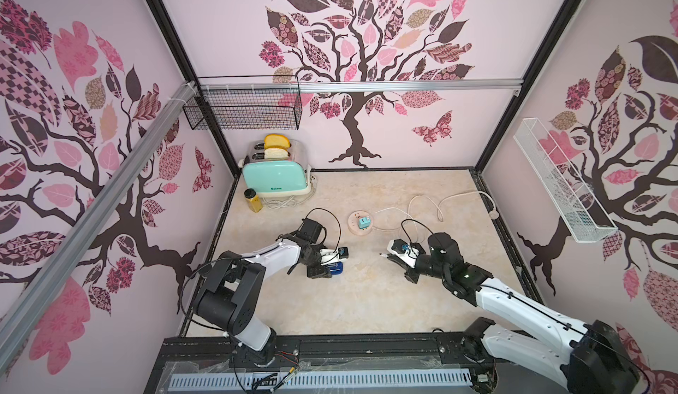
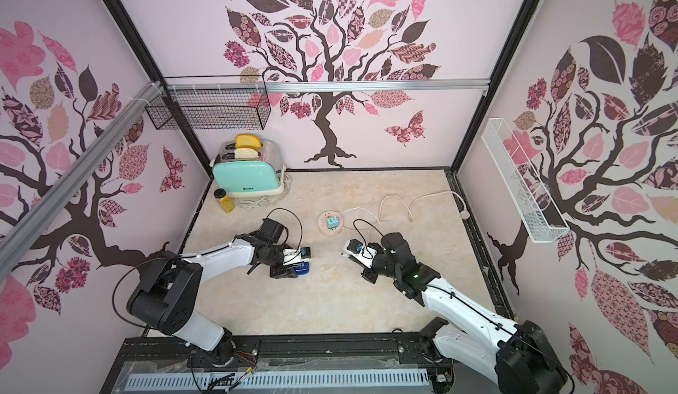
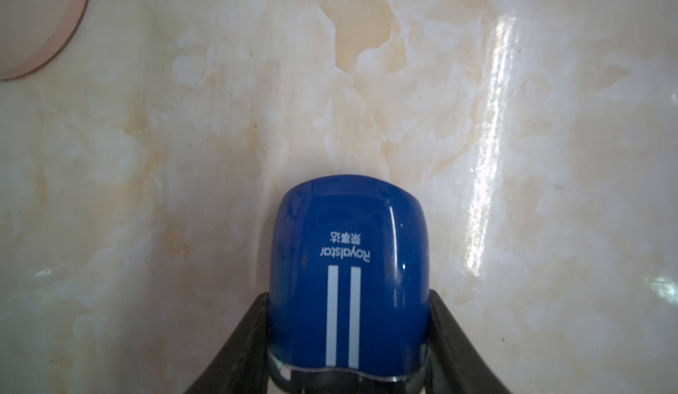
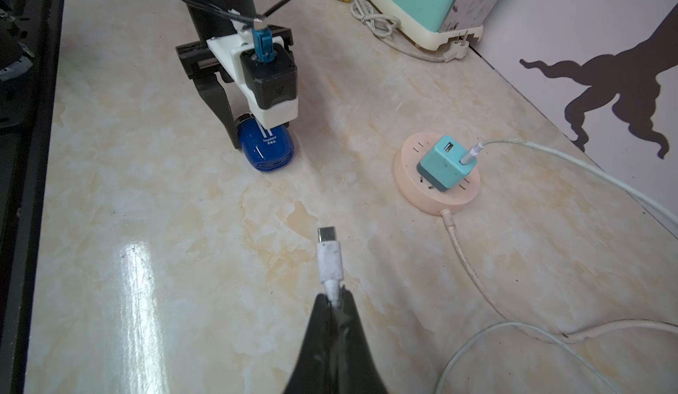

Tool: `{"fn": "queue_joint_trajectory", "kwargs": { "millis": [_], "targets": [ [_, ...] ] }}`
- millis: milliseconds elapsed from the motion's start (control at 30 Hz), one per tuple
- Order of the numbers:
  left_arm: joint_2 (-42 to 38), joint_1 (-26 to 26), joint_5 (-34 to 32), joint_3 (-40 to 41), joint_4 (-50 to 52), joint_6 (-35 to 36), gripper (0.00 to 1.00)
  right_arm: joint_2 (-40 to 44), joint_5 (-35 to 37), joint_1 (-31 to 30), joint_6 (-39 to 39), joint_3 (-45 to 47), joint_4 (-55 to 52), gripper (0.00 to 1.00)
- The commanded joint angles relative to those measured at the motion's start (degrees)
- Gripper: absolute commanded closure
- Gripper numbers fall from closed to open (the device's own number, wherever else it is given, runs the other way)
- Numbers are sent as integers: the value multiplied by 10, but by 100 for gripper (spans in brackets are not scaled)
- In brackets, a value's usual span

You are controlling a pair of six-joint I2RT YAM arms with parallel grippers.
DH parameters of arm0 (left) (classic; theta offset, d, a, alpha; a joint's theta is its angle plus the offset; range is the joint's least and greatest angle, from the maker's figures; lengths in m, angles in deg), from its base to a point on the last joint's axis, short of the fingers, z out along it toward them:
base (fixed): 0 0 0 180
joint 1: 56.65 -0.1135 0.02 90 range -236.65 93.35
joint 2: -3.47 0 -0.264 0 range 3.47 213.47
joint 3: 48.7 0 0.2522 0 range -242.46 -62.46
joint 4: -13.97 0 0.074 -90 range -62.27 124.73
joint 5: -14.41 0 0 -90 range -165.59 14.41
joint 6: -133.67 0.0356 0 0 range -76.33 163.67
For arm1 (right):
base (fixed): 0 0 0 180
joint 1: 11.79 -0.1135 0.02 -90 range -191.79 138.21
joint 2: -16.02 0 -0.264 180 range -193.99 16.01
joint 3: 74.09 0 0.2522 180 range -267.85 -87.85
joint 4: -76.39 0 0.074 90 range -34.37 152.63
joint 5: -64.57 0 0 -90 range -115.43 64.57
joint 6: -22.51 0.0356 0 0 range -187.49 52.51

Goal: Charge the electric shaver
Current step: Pick up the electric shaver from the center of the board.

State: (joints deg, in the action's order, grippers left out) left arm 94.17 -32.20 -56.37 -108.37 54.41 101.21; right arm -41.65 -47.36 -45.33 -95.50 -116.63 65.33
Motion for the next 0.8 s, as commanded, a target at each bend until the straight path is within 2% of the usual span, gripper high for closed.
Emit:
{"fn": "queue_joint_trajectory", "kwargs": {
  "millis": [0,67,233,433,567,767],
  "targets": [
    [-6,-5,34,-10,4,-27,98,-11,-19,4,-20,-38,-37,100],
    [-23,-11,65,-22,13,-38,100,-19,-33,4,-25,-51,-45,100],
    [-89,-12,198,-35,32,-52,100,-47,-65,2,-47,-101,-89,100],
    [-130,-12,290,-30,33,-60,100,-45,-67,-19,-96,-132,-116,100],
    [-144,-12,326,-24,32,-59,100,-41,-53,-36,-127,-152,-140,100],
    [-148,-5,324,-31,47,-47,100,-52,-29,-64,-163,-194,-192,100]
  ]
}}
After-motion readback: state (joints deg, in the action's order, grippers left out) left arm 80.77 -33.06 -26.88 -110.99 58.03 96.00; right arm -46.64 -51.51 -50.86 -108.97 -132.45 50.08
